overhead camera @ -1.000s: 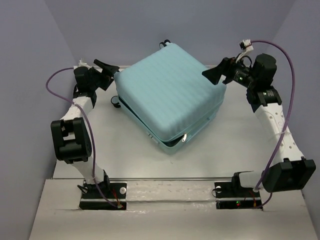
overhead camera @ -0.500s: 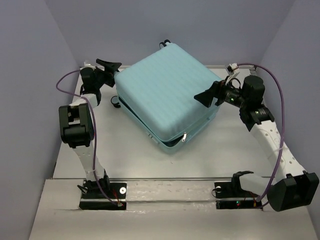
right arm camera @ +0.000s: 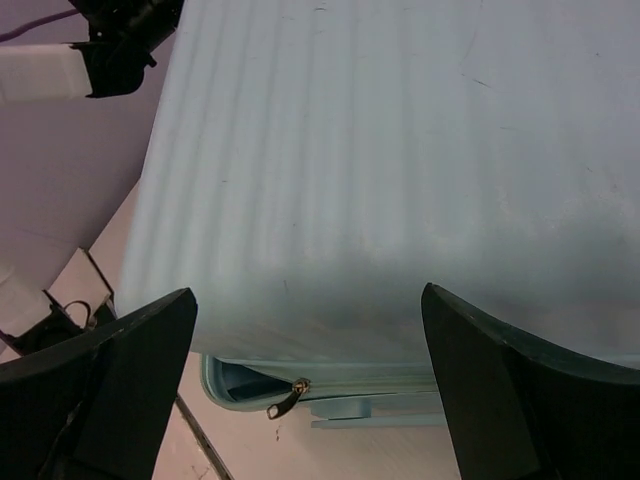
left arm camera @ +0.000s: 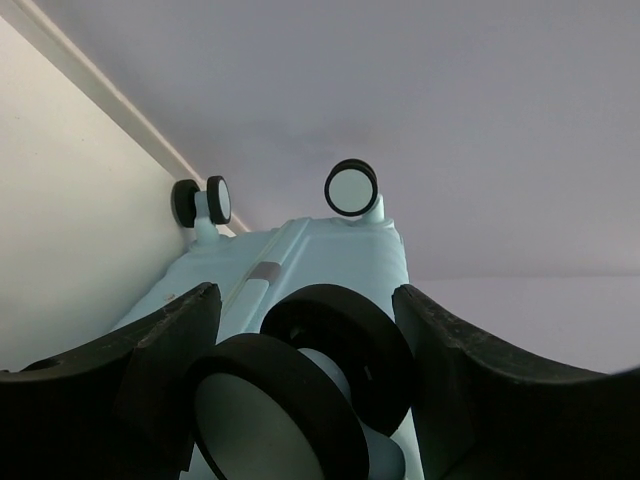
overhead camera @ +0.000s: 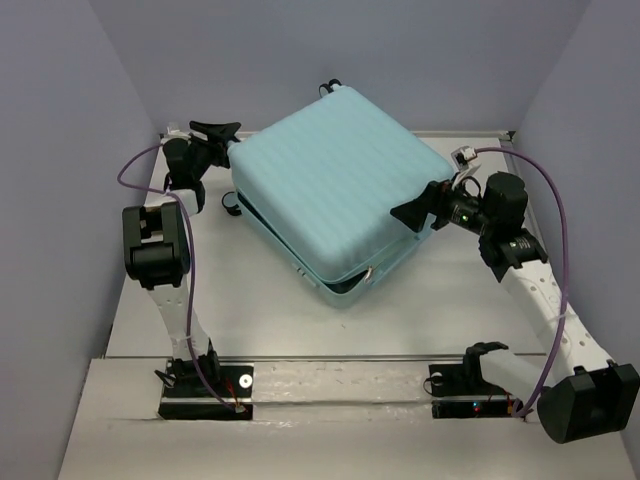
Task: Pack the luggage
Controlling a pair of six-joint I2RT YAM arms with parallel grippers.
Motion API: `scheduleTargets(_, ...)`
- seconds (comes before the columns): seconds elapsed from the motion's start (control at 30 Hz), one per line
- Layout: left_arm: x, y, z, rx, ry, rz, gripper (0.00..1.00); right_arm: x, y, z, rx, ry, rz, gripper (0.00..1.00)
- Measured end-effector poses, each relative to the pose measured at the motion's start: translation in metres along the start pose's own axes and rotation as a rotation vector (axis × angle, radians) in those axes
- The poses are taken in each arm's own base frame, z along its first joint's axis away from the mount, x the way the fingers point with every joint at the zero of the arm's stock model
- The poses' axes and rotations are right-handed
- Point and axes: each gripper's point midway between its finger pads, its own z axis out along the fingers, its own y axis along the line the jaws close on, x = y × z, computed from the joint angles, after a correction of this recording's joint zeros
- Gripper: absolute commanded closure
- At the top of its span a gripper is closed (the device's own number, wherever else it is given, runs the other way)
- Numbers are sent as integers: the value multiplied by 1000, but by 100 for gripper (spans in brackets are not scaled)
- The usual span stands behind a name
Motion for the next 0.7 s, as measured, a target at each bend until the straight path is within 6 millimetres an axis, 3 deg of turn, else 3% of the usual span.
scheduleTargets(0.1, -1, -5, -2, -10, -5, -7, 94, 3, -5, -1, 32, -8, 17, 0)
scheduleTargets(0.17, -3, -19, -2, -28, -5, -4, 94, 6, -11, -1, 64, -16, 39, 0)
scheduleTargets(0.3, -3, -73, 2, -8, 4, 41, 94, 11, -21, -5, 122, -32, 70, 0)
scheduleTargets(0.43, 8, -132, -8, 41, 20, 102, 94, 22, -27, -10, 162, -42, 107, 0)
scheduleTargets(0.53, 13, -136, -18, 9, 28, 120, 94, 29, -26, -13, 163, -44, 125, 1)
scheduleTargets(0.7, 17, -95, -34, -85, 18, 97, 94, 40, -29, -18, 182, -56, 149, 15)
